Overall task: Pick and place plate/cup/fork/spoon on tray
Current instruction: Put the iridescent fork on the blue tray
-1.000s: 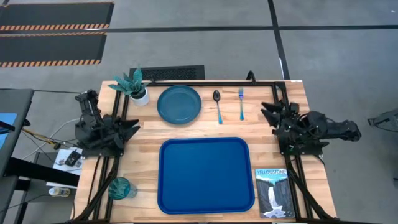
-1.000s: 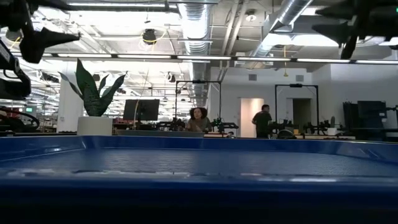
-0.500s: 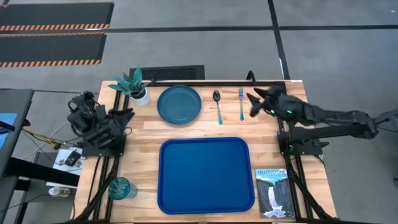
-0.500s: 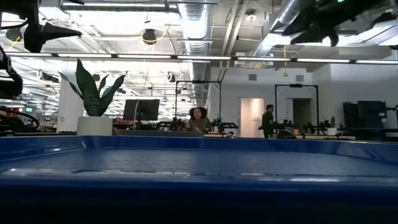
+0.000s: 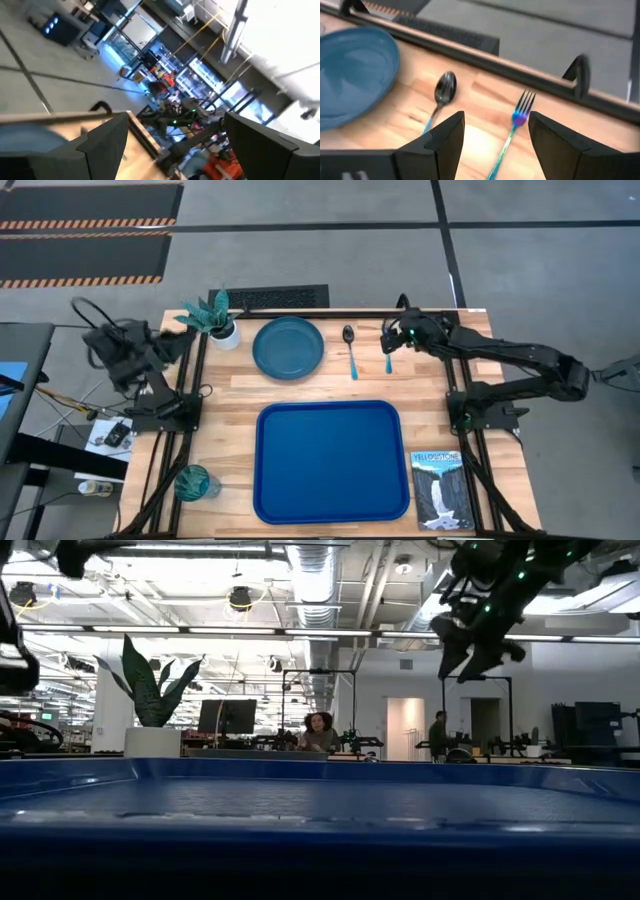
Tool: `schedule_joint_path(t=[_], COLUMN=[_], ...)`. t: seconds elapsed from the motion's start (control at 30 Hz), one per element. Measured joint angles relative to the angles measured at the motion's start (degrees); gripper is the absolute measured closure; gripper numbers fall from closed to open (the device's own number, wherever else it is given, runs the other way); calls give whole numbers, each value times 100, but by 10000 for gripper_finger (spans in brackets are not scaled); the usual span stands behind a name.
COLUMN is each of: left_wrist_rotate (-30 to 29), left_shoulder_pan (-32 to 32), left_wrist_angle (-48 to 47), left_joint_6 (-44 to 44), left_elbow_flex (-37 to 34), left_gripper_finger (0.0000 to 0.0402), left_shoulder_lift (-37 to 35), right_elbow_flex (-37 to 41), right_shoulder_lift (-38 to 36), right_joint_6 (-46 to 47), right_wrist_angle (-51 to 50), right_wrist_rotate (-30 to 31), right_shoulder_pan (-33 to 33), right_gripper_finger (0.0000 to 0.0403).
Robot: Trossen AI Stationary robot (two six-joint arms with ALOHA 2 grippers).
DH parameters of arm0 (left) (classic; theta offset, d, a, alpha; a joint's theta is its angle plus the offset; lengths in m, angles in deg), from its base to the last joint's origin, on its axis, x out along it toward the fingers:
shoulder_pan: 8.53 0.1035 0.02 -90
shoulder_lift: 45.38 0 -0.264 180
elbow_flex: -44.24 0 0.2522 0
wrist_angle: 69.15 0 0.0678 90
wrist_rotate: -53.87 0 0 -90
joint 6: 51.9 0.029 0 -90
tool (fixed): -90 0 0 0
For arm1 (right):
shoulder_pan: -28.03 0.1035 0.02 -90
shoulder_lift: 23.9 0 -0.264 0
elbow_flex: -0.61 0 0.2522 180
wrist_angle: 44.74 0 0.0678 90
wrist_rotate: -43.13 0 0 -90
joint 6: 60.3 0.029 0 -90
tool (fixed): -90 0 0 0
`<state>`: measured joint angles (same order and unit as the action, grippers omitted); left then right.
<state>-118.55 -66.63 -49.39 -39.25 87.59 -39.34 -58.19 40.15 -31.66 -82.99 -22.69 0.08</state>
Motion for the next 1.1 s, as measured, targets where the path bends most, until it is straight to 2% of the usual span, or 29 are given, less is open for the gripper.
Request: schedule_joint_path(t=[0.13, 0.3, 0.47, 0.57, 0.73, 0.9, 0.97, 1.0, 1.1], left_wrist_rotate=[-716, -746, -762, -772, -763, -751, -424, 88, 2446], left_shoulder_pan=[-96, -118, -121, -198, -685, -1577, -2050, -2298, -2748], left_wrist_angle=[-813, -1068, -998, -805, -1014, -1590, -2001, -2311, -3289], left_joint_6=[516, 776, 784, 1039, 1847, 2115, 1850, 1545, 715], left_elbow_flex=[1016, 1758, 1960, 2459, 3510, 3656, 3566, 3501, 3444], left_gripper_finger=[87, 87, 87, 87, 87, 92, 96, 98, 107], left_shoulder_lift=[656, 1351, 1624, 1771, 2215, 2528, 2510, 2483, 2570], right_elbow_flex=[0, 0, 0, 0, 0, 0, 0, 0, 0], right_shoulder_lift=[221, 492, 829, 1012, 1234, 1314, 1314, 1314, 1312], right_joint_6=[109, 156, 330, 337, 346, 344, 341, 340, 302], right_wrist_angle=[-42, -277, -596, -632, -632, -552, -462, -444, -404], right_wrist_rotate=[-496, -653, -768, -975, -1233, -1231, -1233, -1233, -1235], right_shoulder_pan=[-266, -559, -803, -901, -937, -948, -980, -981, -990], right_gripper_finger=[158, 158, 158, 158, 158, 158, 158, 158, 158])
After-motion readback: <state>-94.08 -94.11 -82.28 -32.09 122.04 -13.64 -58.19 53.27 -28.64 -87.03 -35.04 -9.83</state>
